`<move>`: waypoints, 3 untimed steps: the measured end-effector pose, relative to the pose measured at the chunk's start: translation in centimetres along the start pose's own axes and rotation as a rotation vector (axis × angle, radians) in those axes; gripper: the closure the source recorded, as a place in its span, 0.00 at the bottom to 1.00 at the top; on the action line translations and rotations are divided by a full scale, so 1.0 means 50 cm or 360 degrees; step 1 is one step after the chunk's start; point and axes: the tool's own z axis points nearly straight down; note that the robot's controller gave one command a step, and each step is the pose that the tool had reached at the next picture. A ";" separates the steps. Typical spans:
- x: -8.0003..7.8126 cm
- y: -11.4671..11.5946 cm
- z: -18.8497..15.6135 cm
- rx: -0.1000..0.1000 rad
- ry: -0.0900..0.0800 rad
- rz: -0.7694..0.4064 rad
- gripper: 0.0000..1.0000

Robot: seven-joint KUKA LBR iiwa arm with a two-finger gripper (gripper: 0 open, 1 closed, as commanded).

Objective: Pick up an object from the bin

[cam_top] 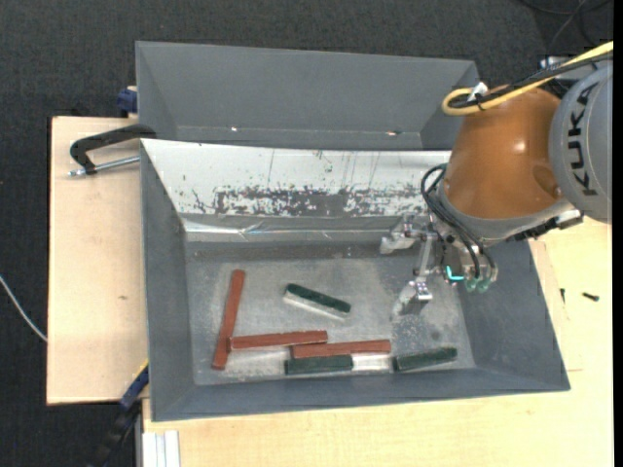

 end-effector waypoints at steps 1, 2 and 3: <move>-0.002 0.000 -0.007 0.0001 -0.0010 -0.0001 0.00; -0.008 0.020 0.079 0.0002 -0.0025 -0.0015 0.00; 0.005 0.157 0.192 0.0019 -0.0008 -0.0223 1.00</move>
Offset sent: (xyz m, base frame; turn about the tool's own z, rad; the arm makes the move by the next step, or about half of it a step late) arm 0.0010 0.0212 -0.0895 -0.0207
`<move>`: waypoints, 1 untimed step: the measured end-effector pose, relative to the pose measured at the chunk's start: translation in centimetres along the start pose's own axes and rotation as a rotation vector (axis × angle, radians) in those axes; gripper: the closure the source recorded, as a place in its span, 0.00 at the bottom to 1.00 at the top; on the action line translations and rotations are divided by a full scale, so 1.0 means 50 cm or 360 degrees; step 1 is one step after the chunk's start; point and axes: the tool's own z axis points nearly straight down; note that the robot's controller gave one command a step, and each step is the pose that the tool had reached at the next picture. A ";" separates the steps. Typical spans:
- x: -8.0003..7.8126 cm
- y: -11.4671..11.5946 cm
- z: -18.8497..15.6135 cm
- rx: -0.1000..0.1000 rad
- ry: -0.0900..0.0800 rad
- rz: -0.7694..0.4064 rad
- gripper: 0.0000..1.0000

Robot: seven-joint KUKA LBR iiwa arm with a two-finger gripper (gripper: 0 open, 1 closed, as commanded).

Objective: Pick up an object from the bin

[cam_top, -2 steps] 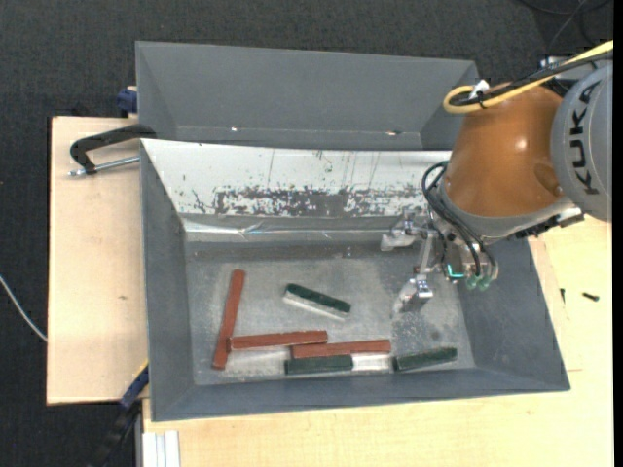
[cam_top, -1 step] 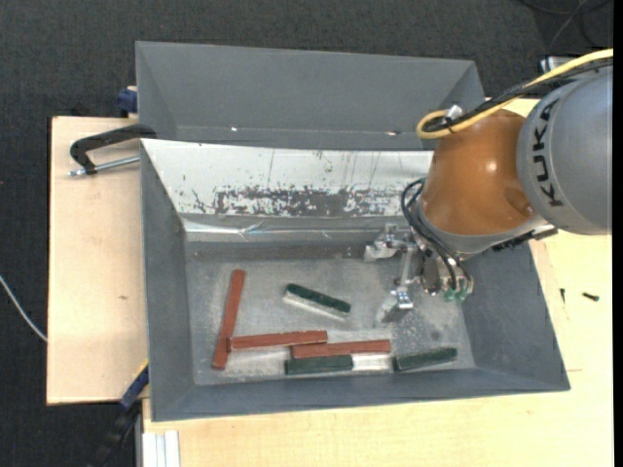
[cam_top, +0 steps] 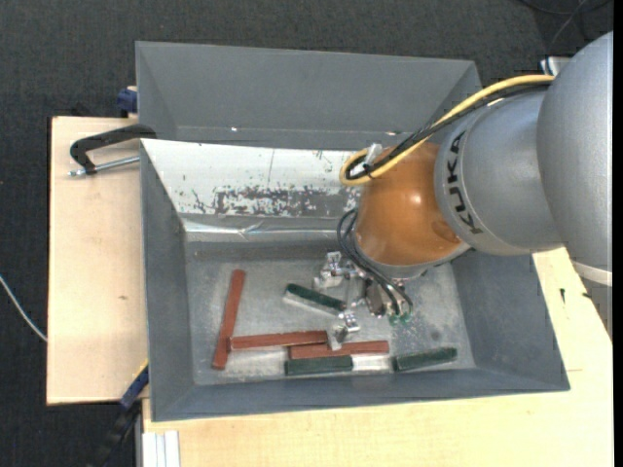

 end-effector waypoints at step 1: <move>0.000 0.000 0.000 0.0000 0.0000 0.0000 1.00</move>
Offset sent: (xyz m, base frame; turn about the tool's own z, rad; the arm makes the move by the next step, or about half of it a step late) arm 0.0088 -0.1022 0.0562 -0.4407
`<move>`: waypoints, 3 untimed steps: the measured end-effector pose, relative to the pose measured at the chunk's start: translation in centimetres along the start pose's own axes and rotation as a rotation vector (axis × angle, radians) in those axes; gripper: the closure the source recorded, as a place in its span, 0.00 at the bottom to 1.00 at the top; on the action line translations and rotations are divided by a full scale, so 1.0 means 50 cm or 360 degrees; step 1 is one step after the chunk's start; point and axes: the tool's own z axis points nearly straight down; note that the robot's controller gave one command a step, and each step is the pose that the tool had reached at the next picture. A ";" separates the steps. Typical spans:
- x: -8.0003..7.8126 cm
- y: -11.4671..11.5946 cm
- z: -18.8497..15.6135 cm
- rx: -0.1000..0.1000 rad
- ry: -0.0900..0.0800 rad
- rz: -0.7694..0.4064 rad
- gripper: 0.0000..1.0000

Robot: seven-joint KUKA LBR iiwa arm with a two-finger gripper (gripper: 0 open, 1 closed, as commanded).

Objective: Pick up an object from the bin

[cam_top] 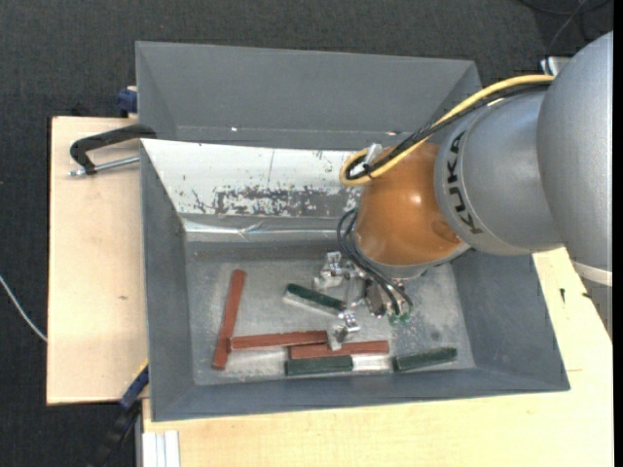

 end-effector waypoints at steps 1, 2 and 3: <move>0.008 -0.032 -0.017 -0.0020 -0.0001 -0.0195 1.00; -0.021 -0.103 -0.126 -0.0017 -0.0011 0.0113 1.00; -0.021 -0.103 -0.126 -0.0017 -0.0010 0.0112 1.00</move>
Offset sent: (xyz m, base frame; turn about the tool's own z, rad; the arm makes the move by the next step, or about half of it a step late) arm 0.0166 -0.0498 0.0626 0.0706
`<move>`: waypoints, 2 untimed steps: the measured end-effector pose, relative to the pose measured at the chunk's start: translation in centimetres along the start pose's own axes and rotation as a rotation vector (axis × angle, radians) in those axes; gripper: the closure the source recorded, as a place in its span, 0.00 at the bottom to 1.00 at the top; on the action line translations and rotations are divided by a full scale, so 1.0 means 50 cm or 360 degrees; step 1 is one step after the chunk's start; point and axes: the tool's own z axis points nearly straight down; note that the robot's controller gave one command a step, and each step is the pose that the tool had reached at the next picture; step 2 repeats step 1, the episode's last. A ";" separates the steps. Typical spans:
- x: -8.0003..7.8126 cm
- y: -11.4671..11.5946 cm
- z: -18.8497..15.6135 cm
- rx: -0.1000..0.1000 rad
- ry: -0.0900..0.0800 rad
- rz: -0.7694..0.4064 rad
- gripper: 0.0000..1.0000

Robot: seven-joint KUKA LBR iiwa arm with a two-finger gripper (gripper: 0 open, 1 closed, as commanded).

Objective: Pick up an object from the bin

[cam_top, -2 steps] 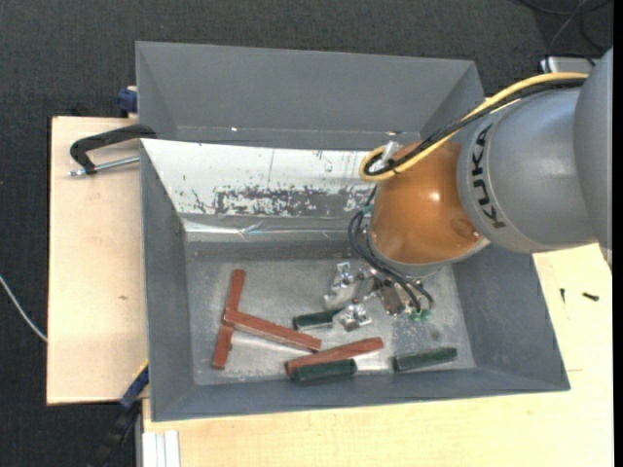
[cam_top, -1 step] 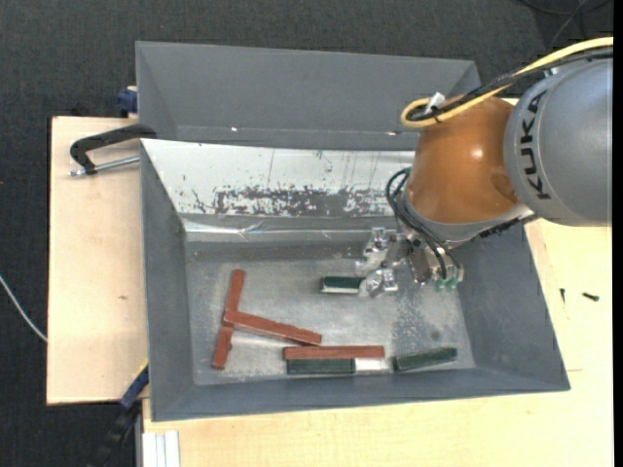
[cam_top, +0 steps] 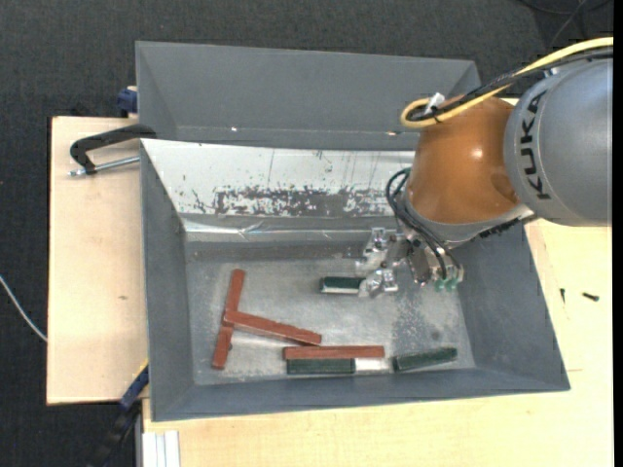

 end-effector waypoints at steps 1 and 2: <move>-0.006 0.030 -0.201 0.0000 0.0000 -0.0011 1.00; -0.006 0.030 -0.201 0.0000 0.0000 -0.0011 1.00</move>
Offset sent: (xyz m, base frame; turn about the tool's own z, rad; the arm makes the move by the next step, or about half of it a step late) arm 0.0000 0.0000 0.0000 0.0000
